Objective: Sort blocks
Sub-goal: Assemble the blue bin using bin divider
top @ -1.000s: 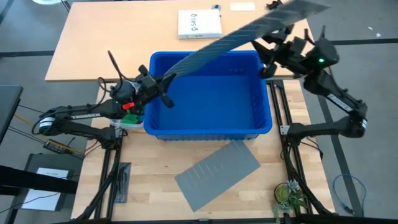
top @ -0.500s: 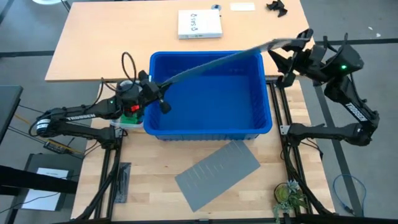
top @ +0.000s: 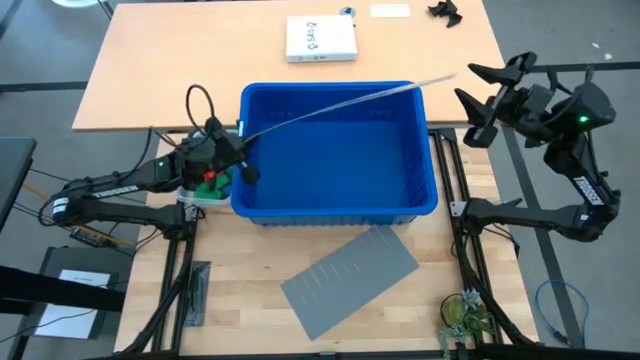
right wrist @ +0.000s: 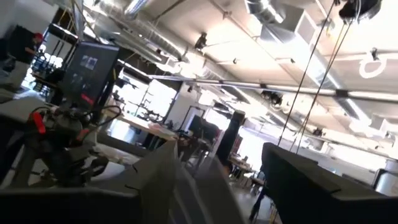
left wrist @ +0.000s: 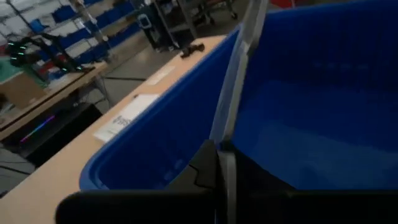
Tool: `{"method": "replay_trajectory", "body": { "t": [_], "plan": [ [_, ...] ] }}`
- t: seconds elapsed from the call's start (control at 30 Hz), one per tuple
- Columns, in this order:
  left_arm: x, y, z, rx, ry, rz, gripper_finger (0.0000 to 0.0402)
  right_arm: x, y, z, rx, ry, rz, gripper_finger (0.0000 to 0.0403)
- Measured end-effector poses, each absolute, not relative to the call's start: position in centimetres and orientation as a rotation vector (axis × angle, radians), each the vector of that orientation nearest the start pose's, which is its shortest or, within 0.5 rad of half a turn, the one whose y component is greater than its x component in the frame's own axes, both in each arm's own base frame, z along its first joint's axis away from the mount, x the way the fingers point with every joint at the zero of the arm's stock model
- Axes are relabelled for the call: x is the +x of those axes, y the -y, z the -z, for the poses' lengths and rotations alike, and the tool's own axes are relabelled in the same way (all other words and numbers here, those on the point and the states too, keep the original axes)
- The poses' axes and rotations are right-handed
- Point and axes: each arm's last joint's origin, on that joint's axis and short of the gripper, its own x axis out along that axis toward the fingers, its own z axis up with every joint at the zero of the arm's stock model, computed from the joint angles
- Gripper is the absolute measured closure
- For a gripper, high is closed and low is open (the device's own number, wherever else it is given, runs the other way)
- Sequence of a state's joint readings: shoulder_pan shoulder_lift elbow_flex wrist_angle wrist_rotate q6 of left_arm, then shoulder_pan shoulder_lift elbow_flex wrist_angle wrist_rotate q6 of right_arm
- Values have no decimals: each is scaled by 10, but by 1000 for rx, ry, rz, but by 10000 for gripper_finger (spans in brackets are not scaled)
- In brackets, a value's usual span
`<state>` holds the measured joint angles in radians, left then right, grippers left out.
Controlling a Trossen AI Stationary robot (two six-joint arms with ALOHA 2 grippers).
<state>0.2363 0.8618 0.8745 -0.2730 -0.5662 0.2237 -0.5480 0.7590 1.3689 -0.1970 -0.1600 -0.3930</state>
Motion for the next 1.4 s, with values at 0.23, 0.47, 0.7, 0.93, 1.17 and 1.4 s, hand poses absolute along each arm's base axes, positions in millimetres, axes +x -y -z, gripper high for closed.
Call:
{"method": "replay_trajectory", "body": {
  "t": [0.23, 0.47, 0.7, 0.93, 1.17, 1.4],
  "plan": [
    [165, -51, -348, 164, -345, -611, 389, 58, 29, -510, -429, 317, 403, 175],
    [163, -48, -371, 154, -245, -515, 389, 81, 43, -491, -349, 106, 375, 176],
    [160, -45, -390, 174, -181, -461, 389, 120, 66, -472, -304, -83, 344, 176],
    [157, -45, -399, 199, -158, -461, 389, 163, 95, -430, -274, -449, 340, 176],
    [157, -45, -398, 200, -167, -460, 389, 197, 132, -379, -314, -884, 375, 187],
    [157, -45, -398, 200, -167, -461, 389, 209, 177, -346, -292, -1033, 347, 208]
  ]
}}
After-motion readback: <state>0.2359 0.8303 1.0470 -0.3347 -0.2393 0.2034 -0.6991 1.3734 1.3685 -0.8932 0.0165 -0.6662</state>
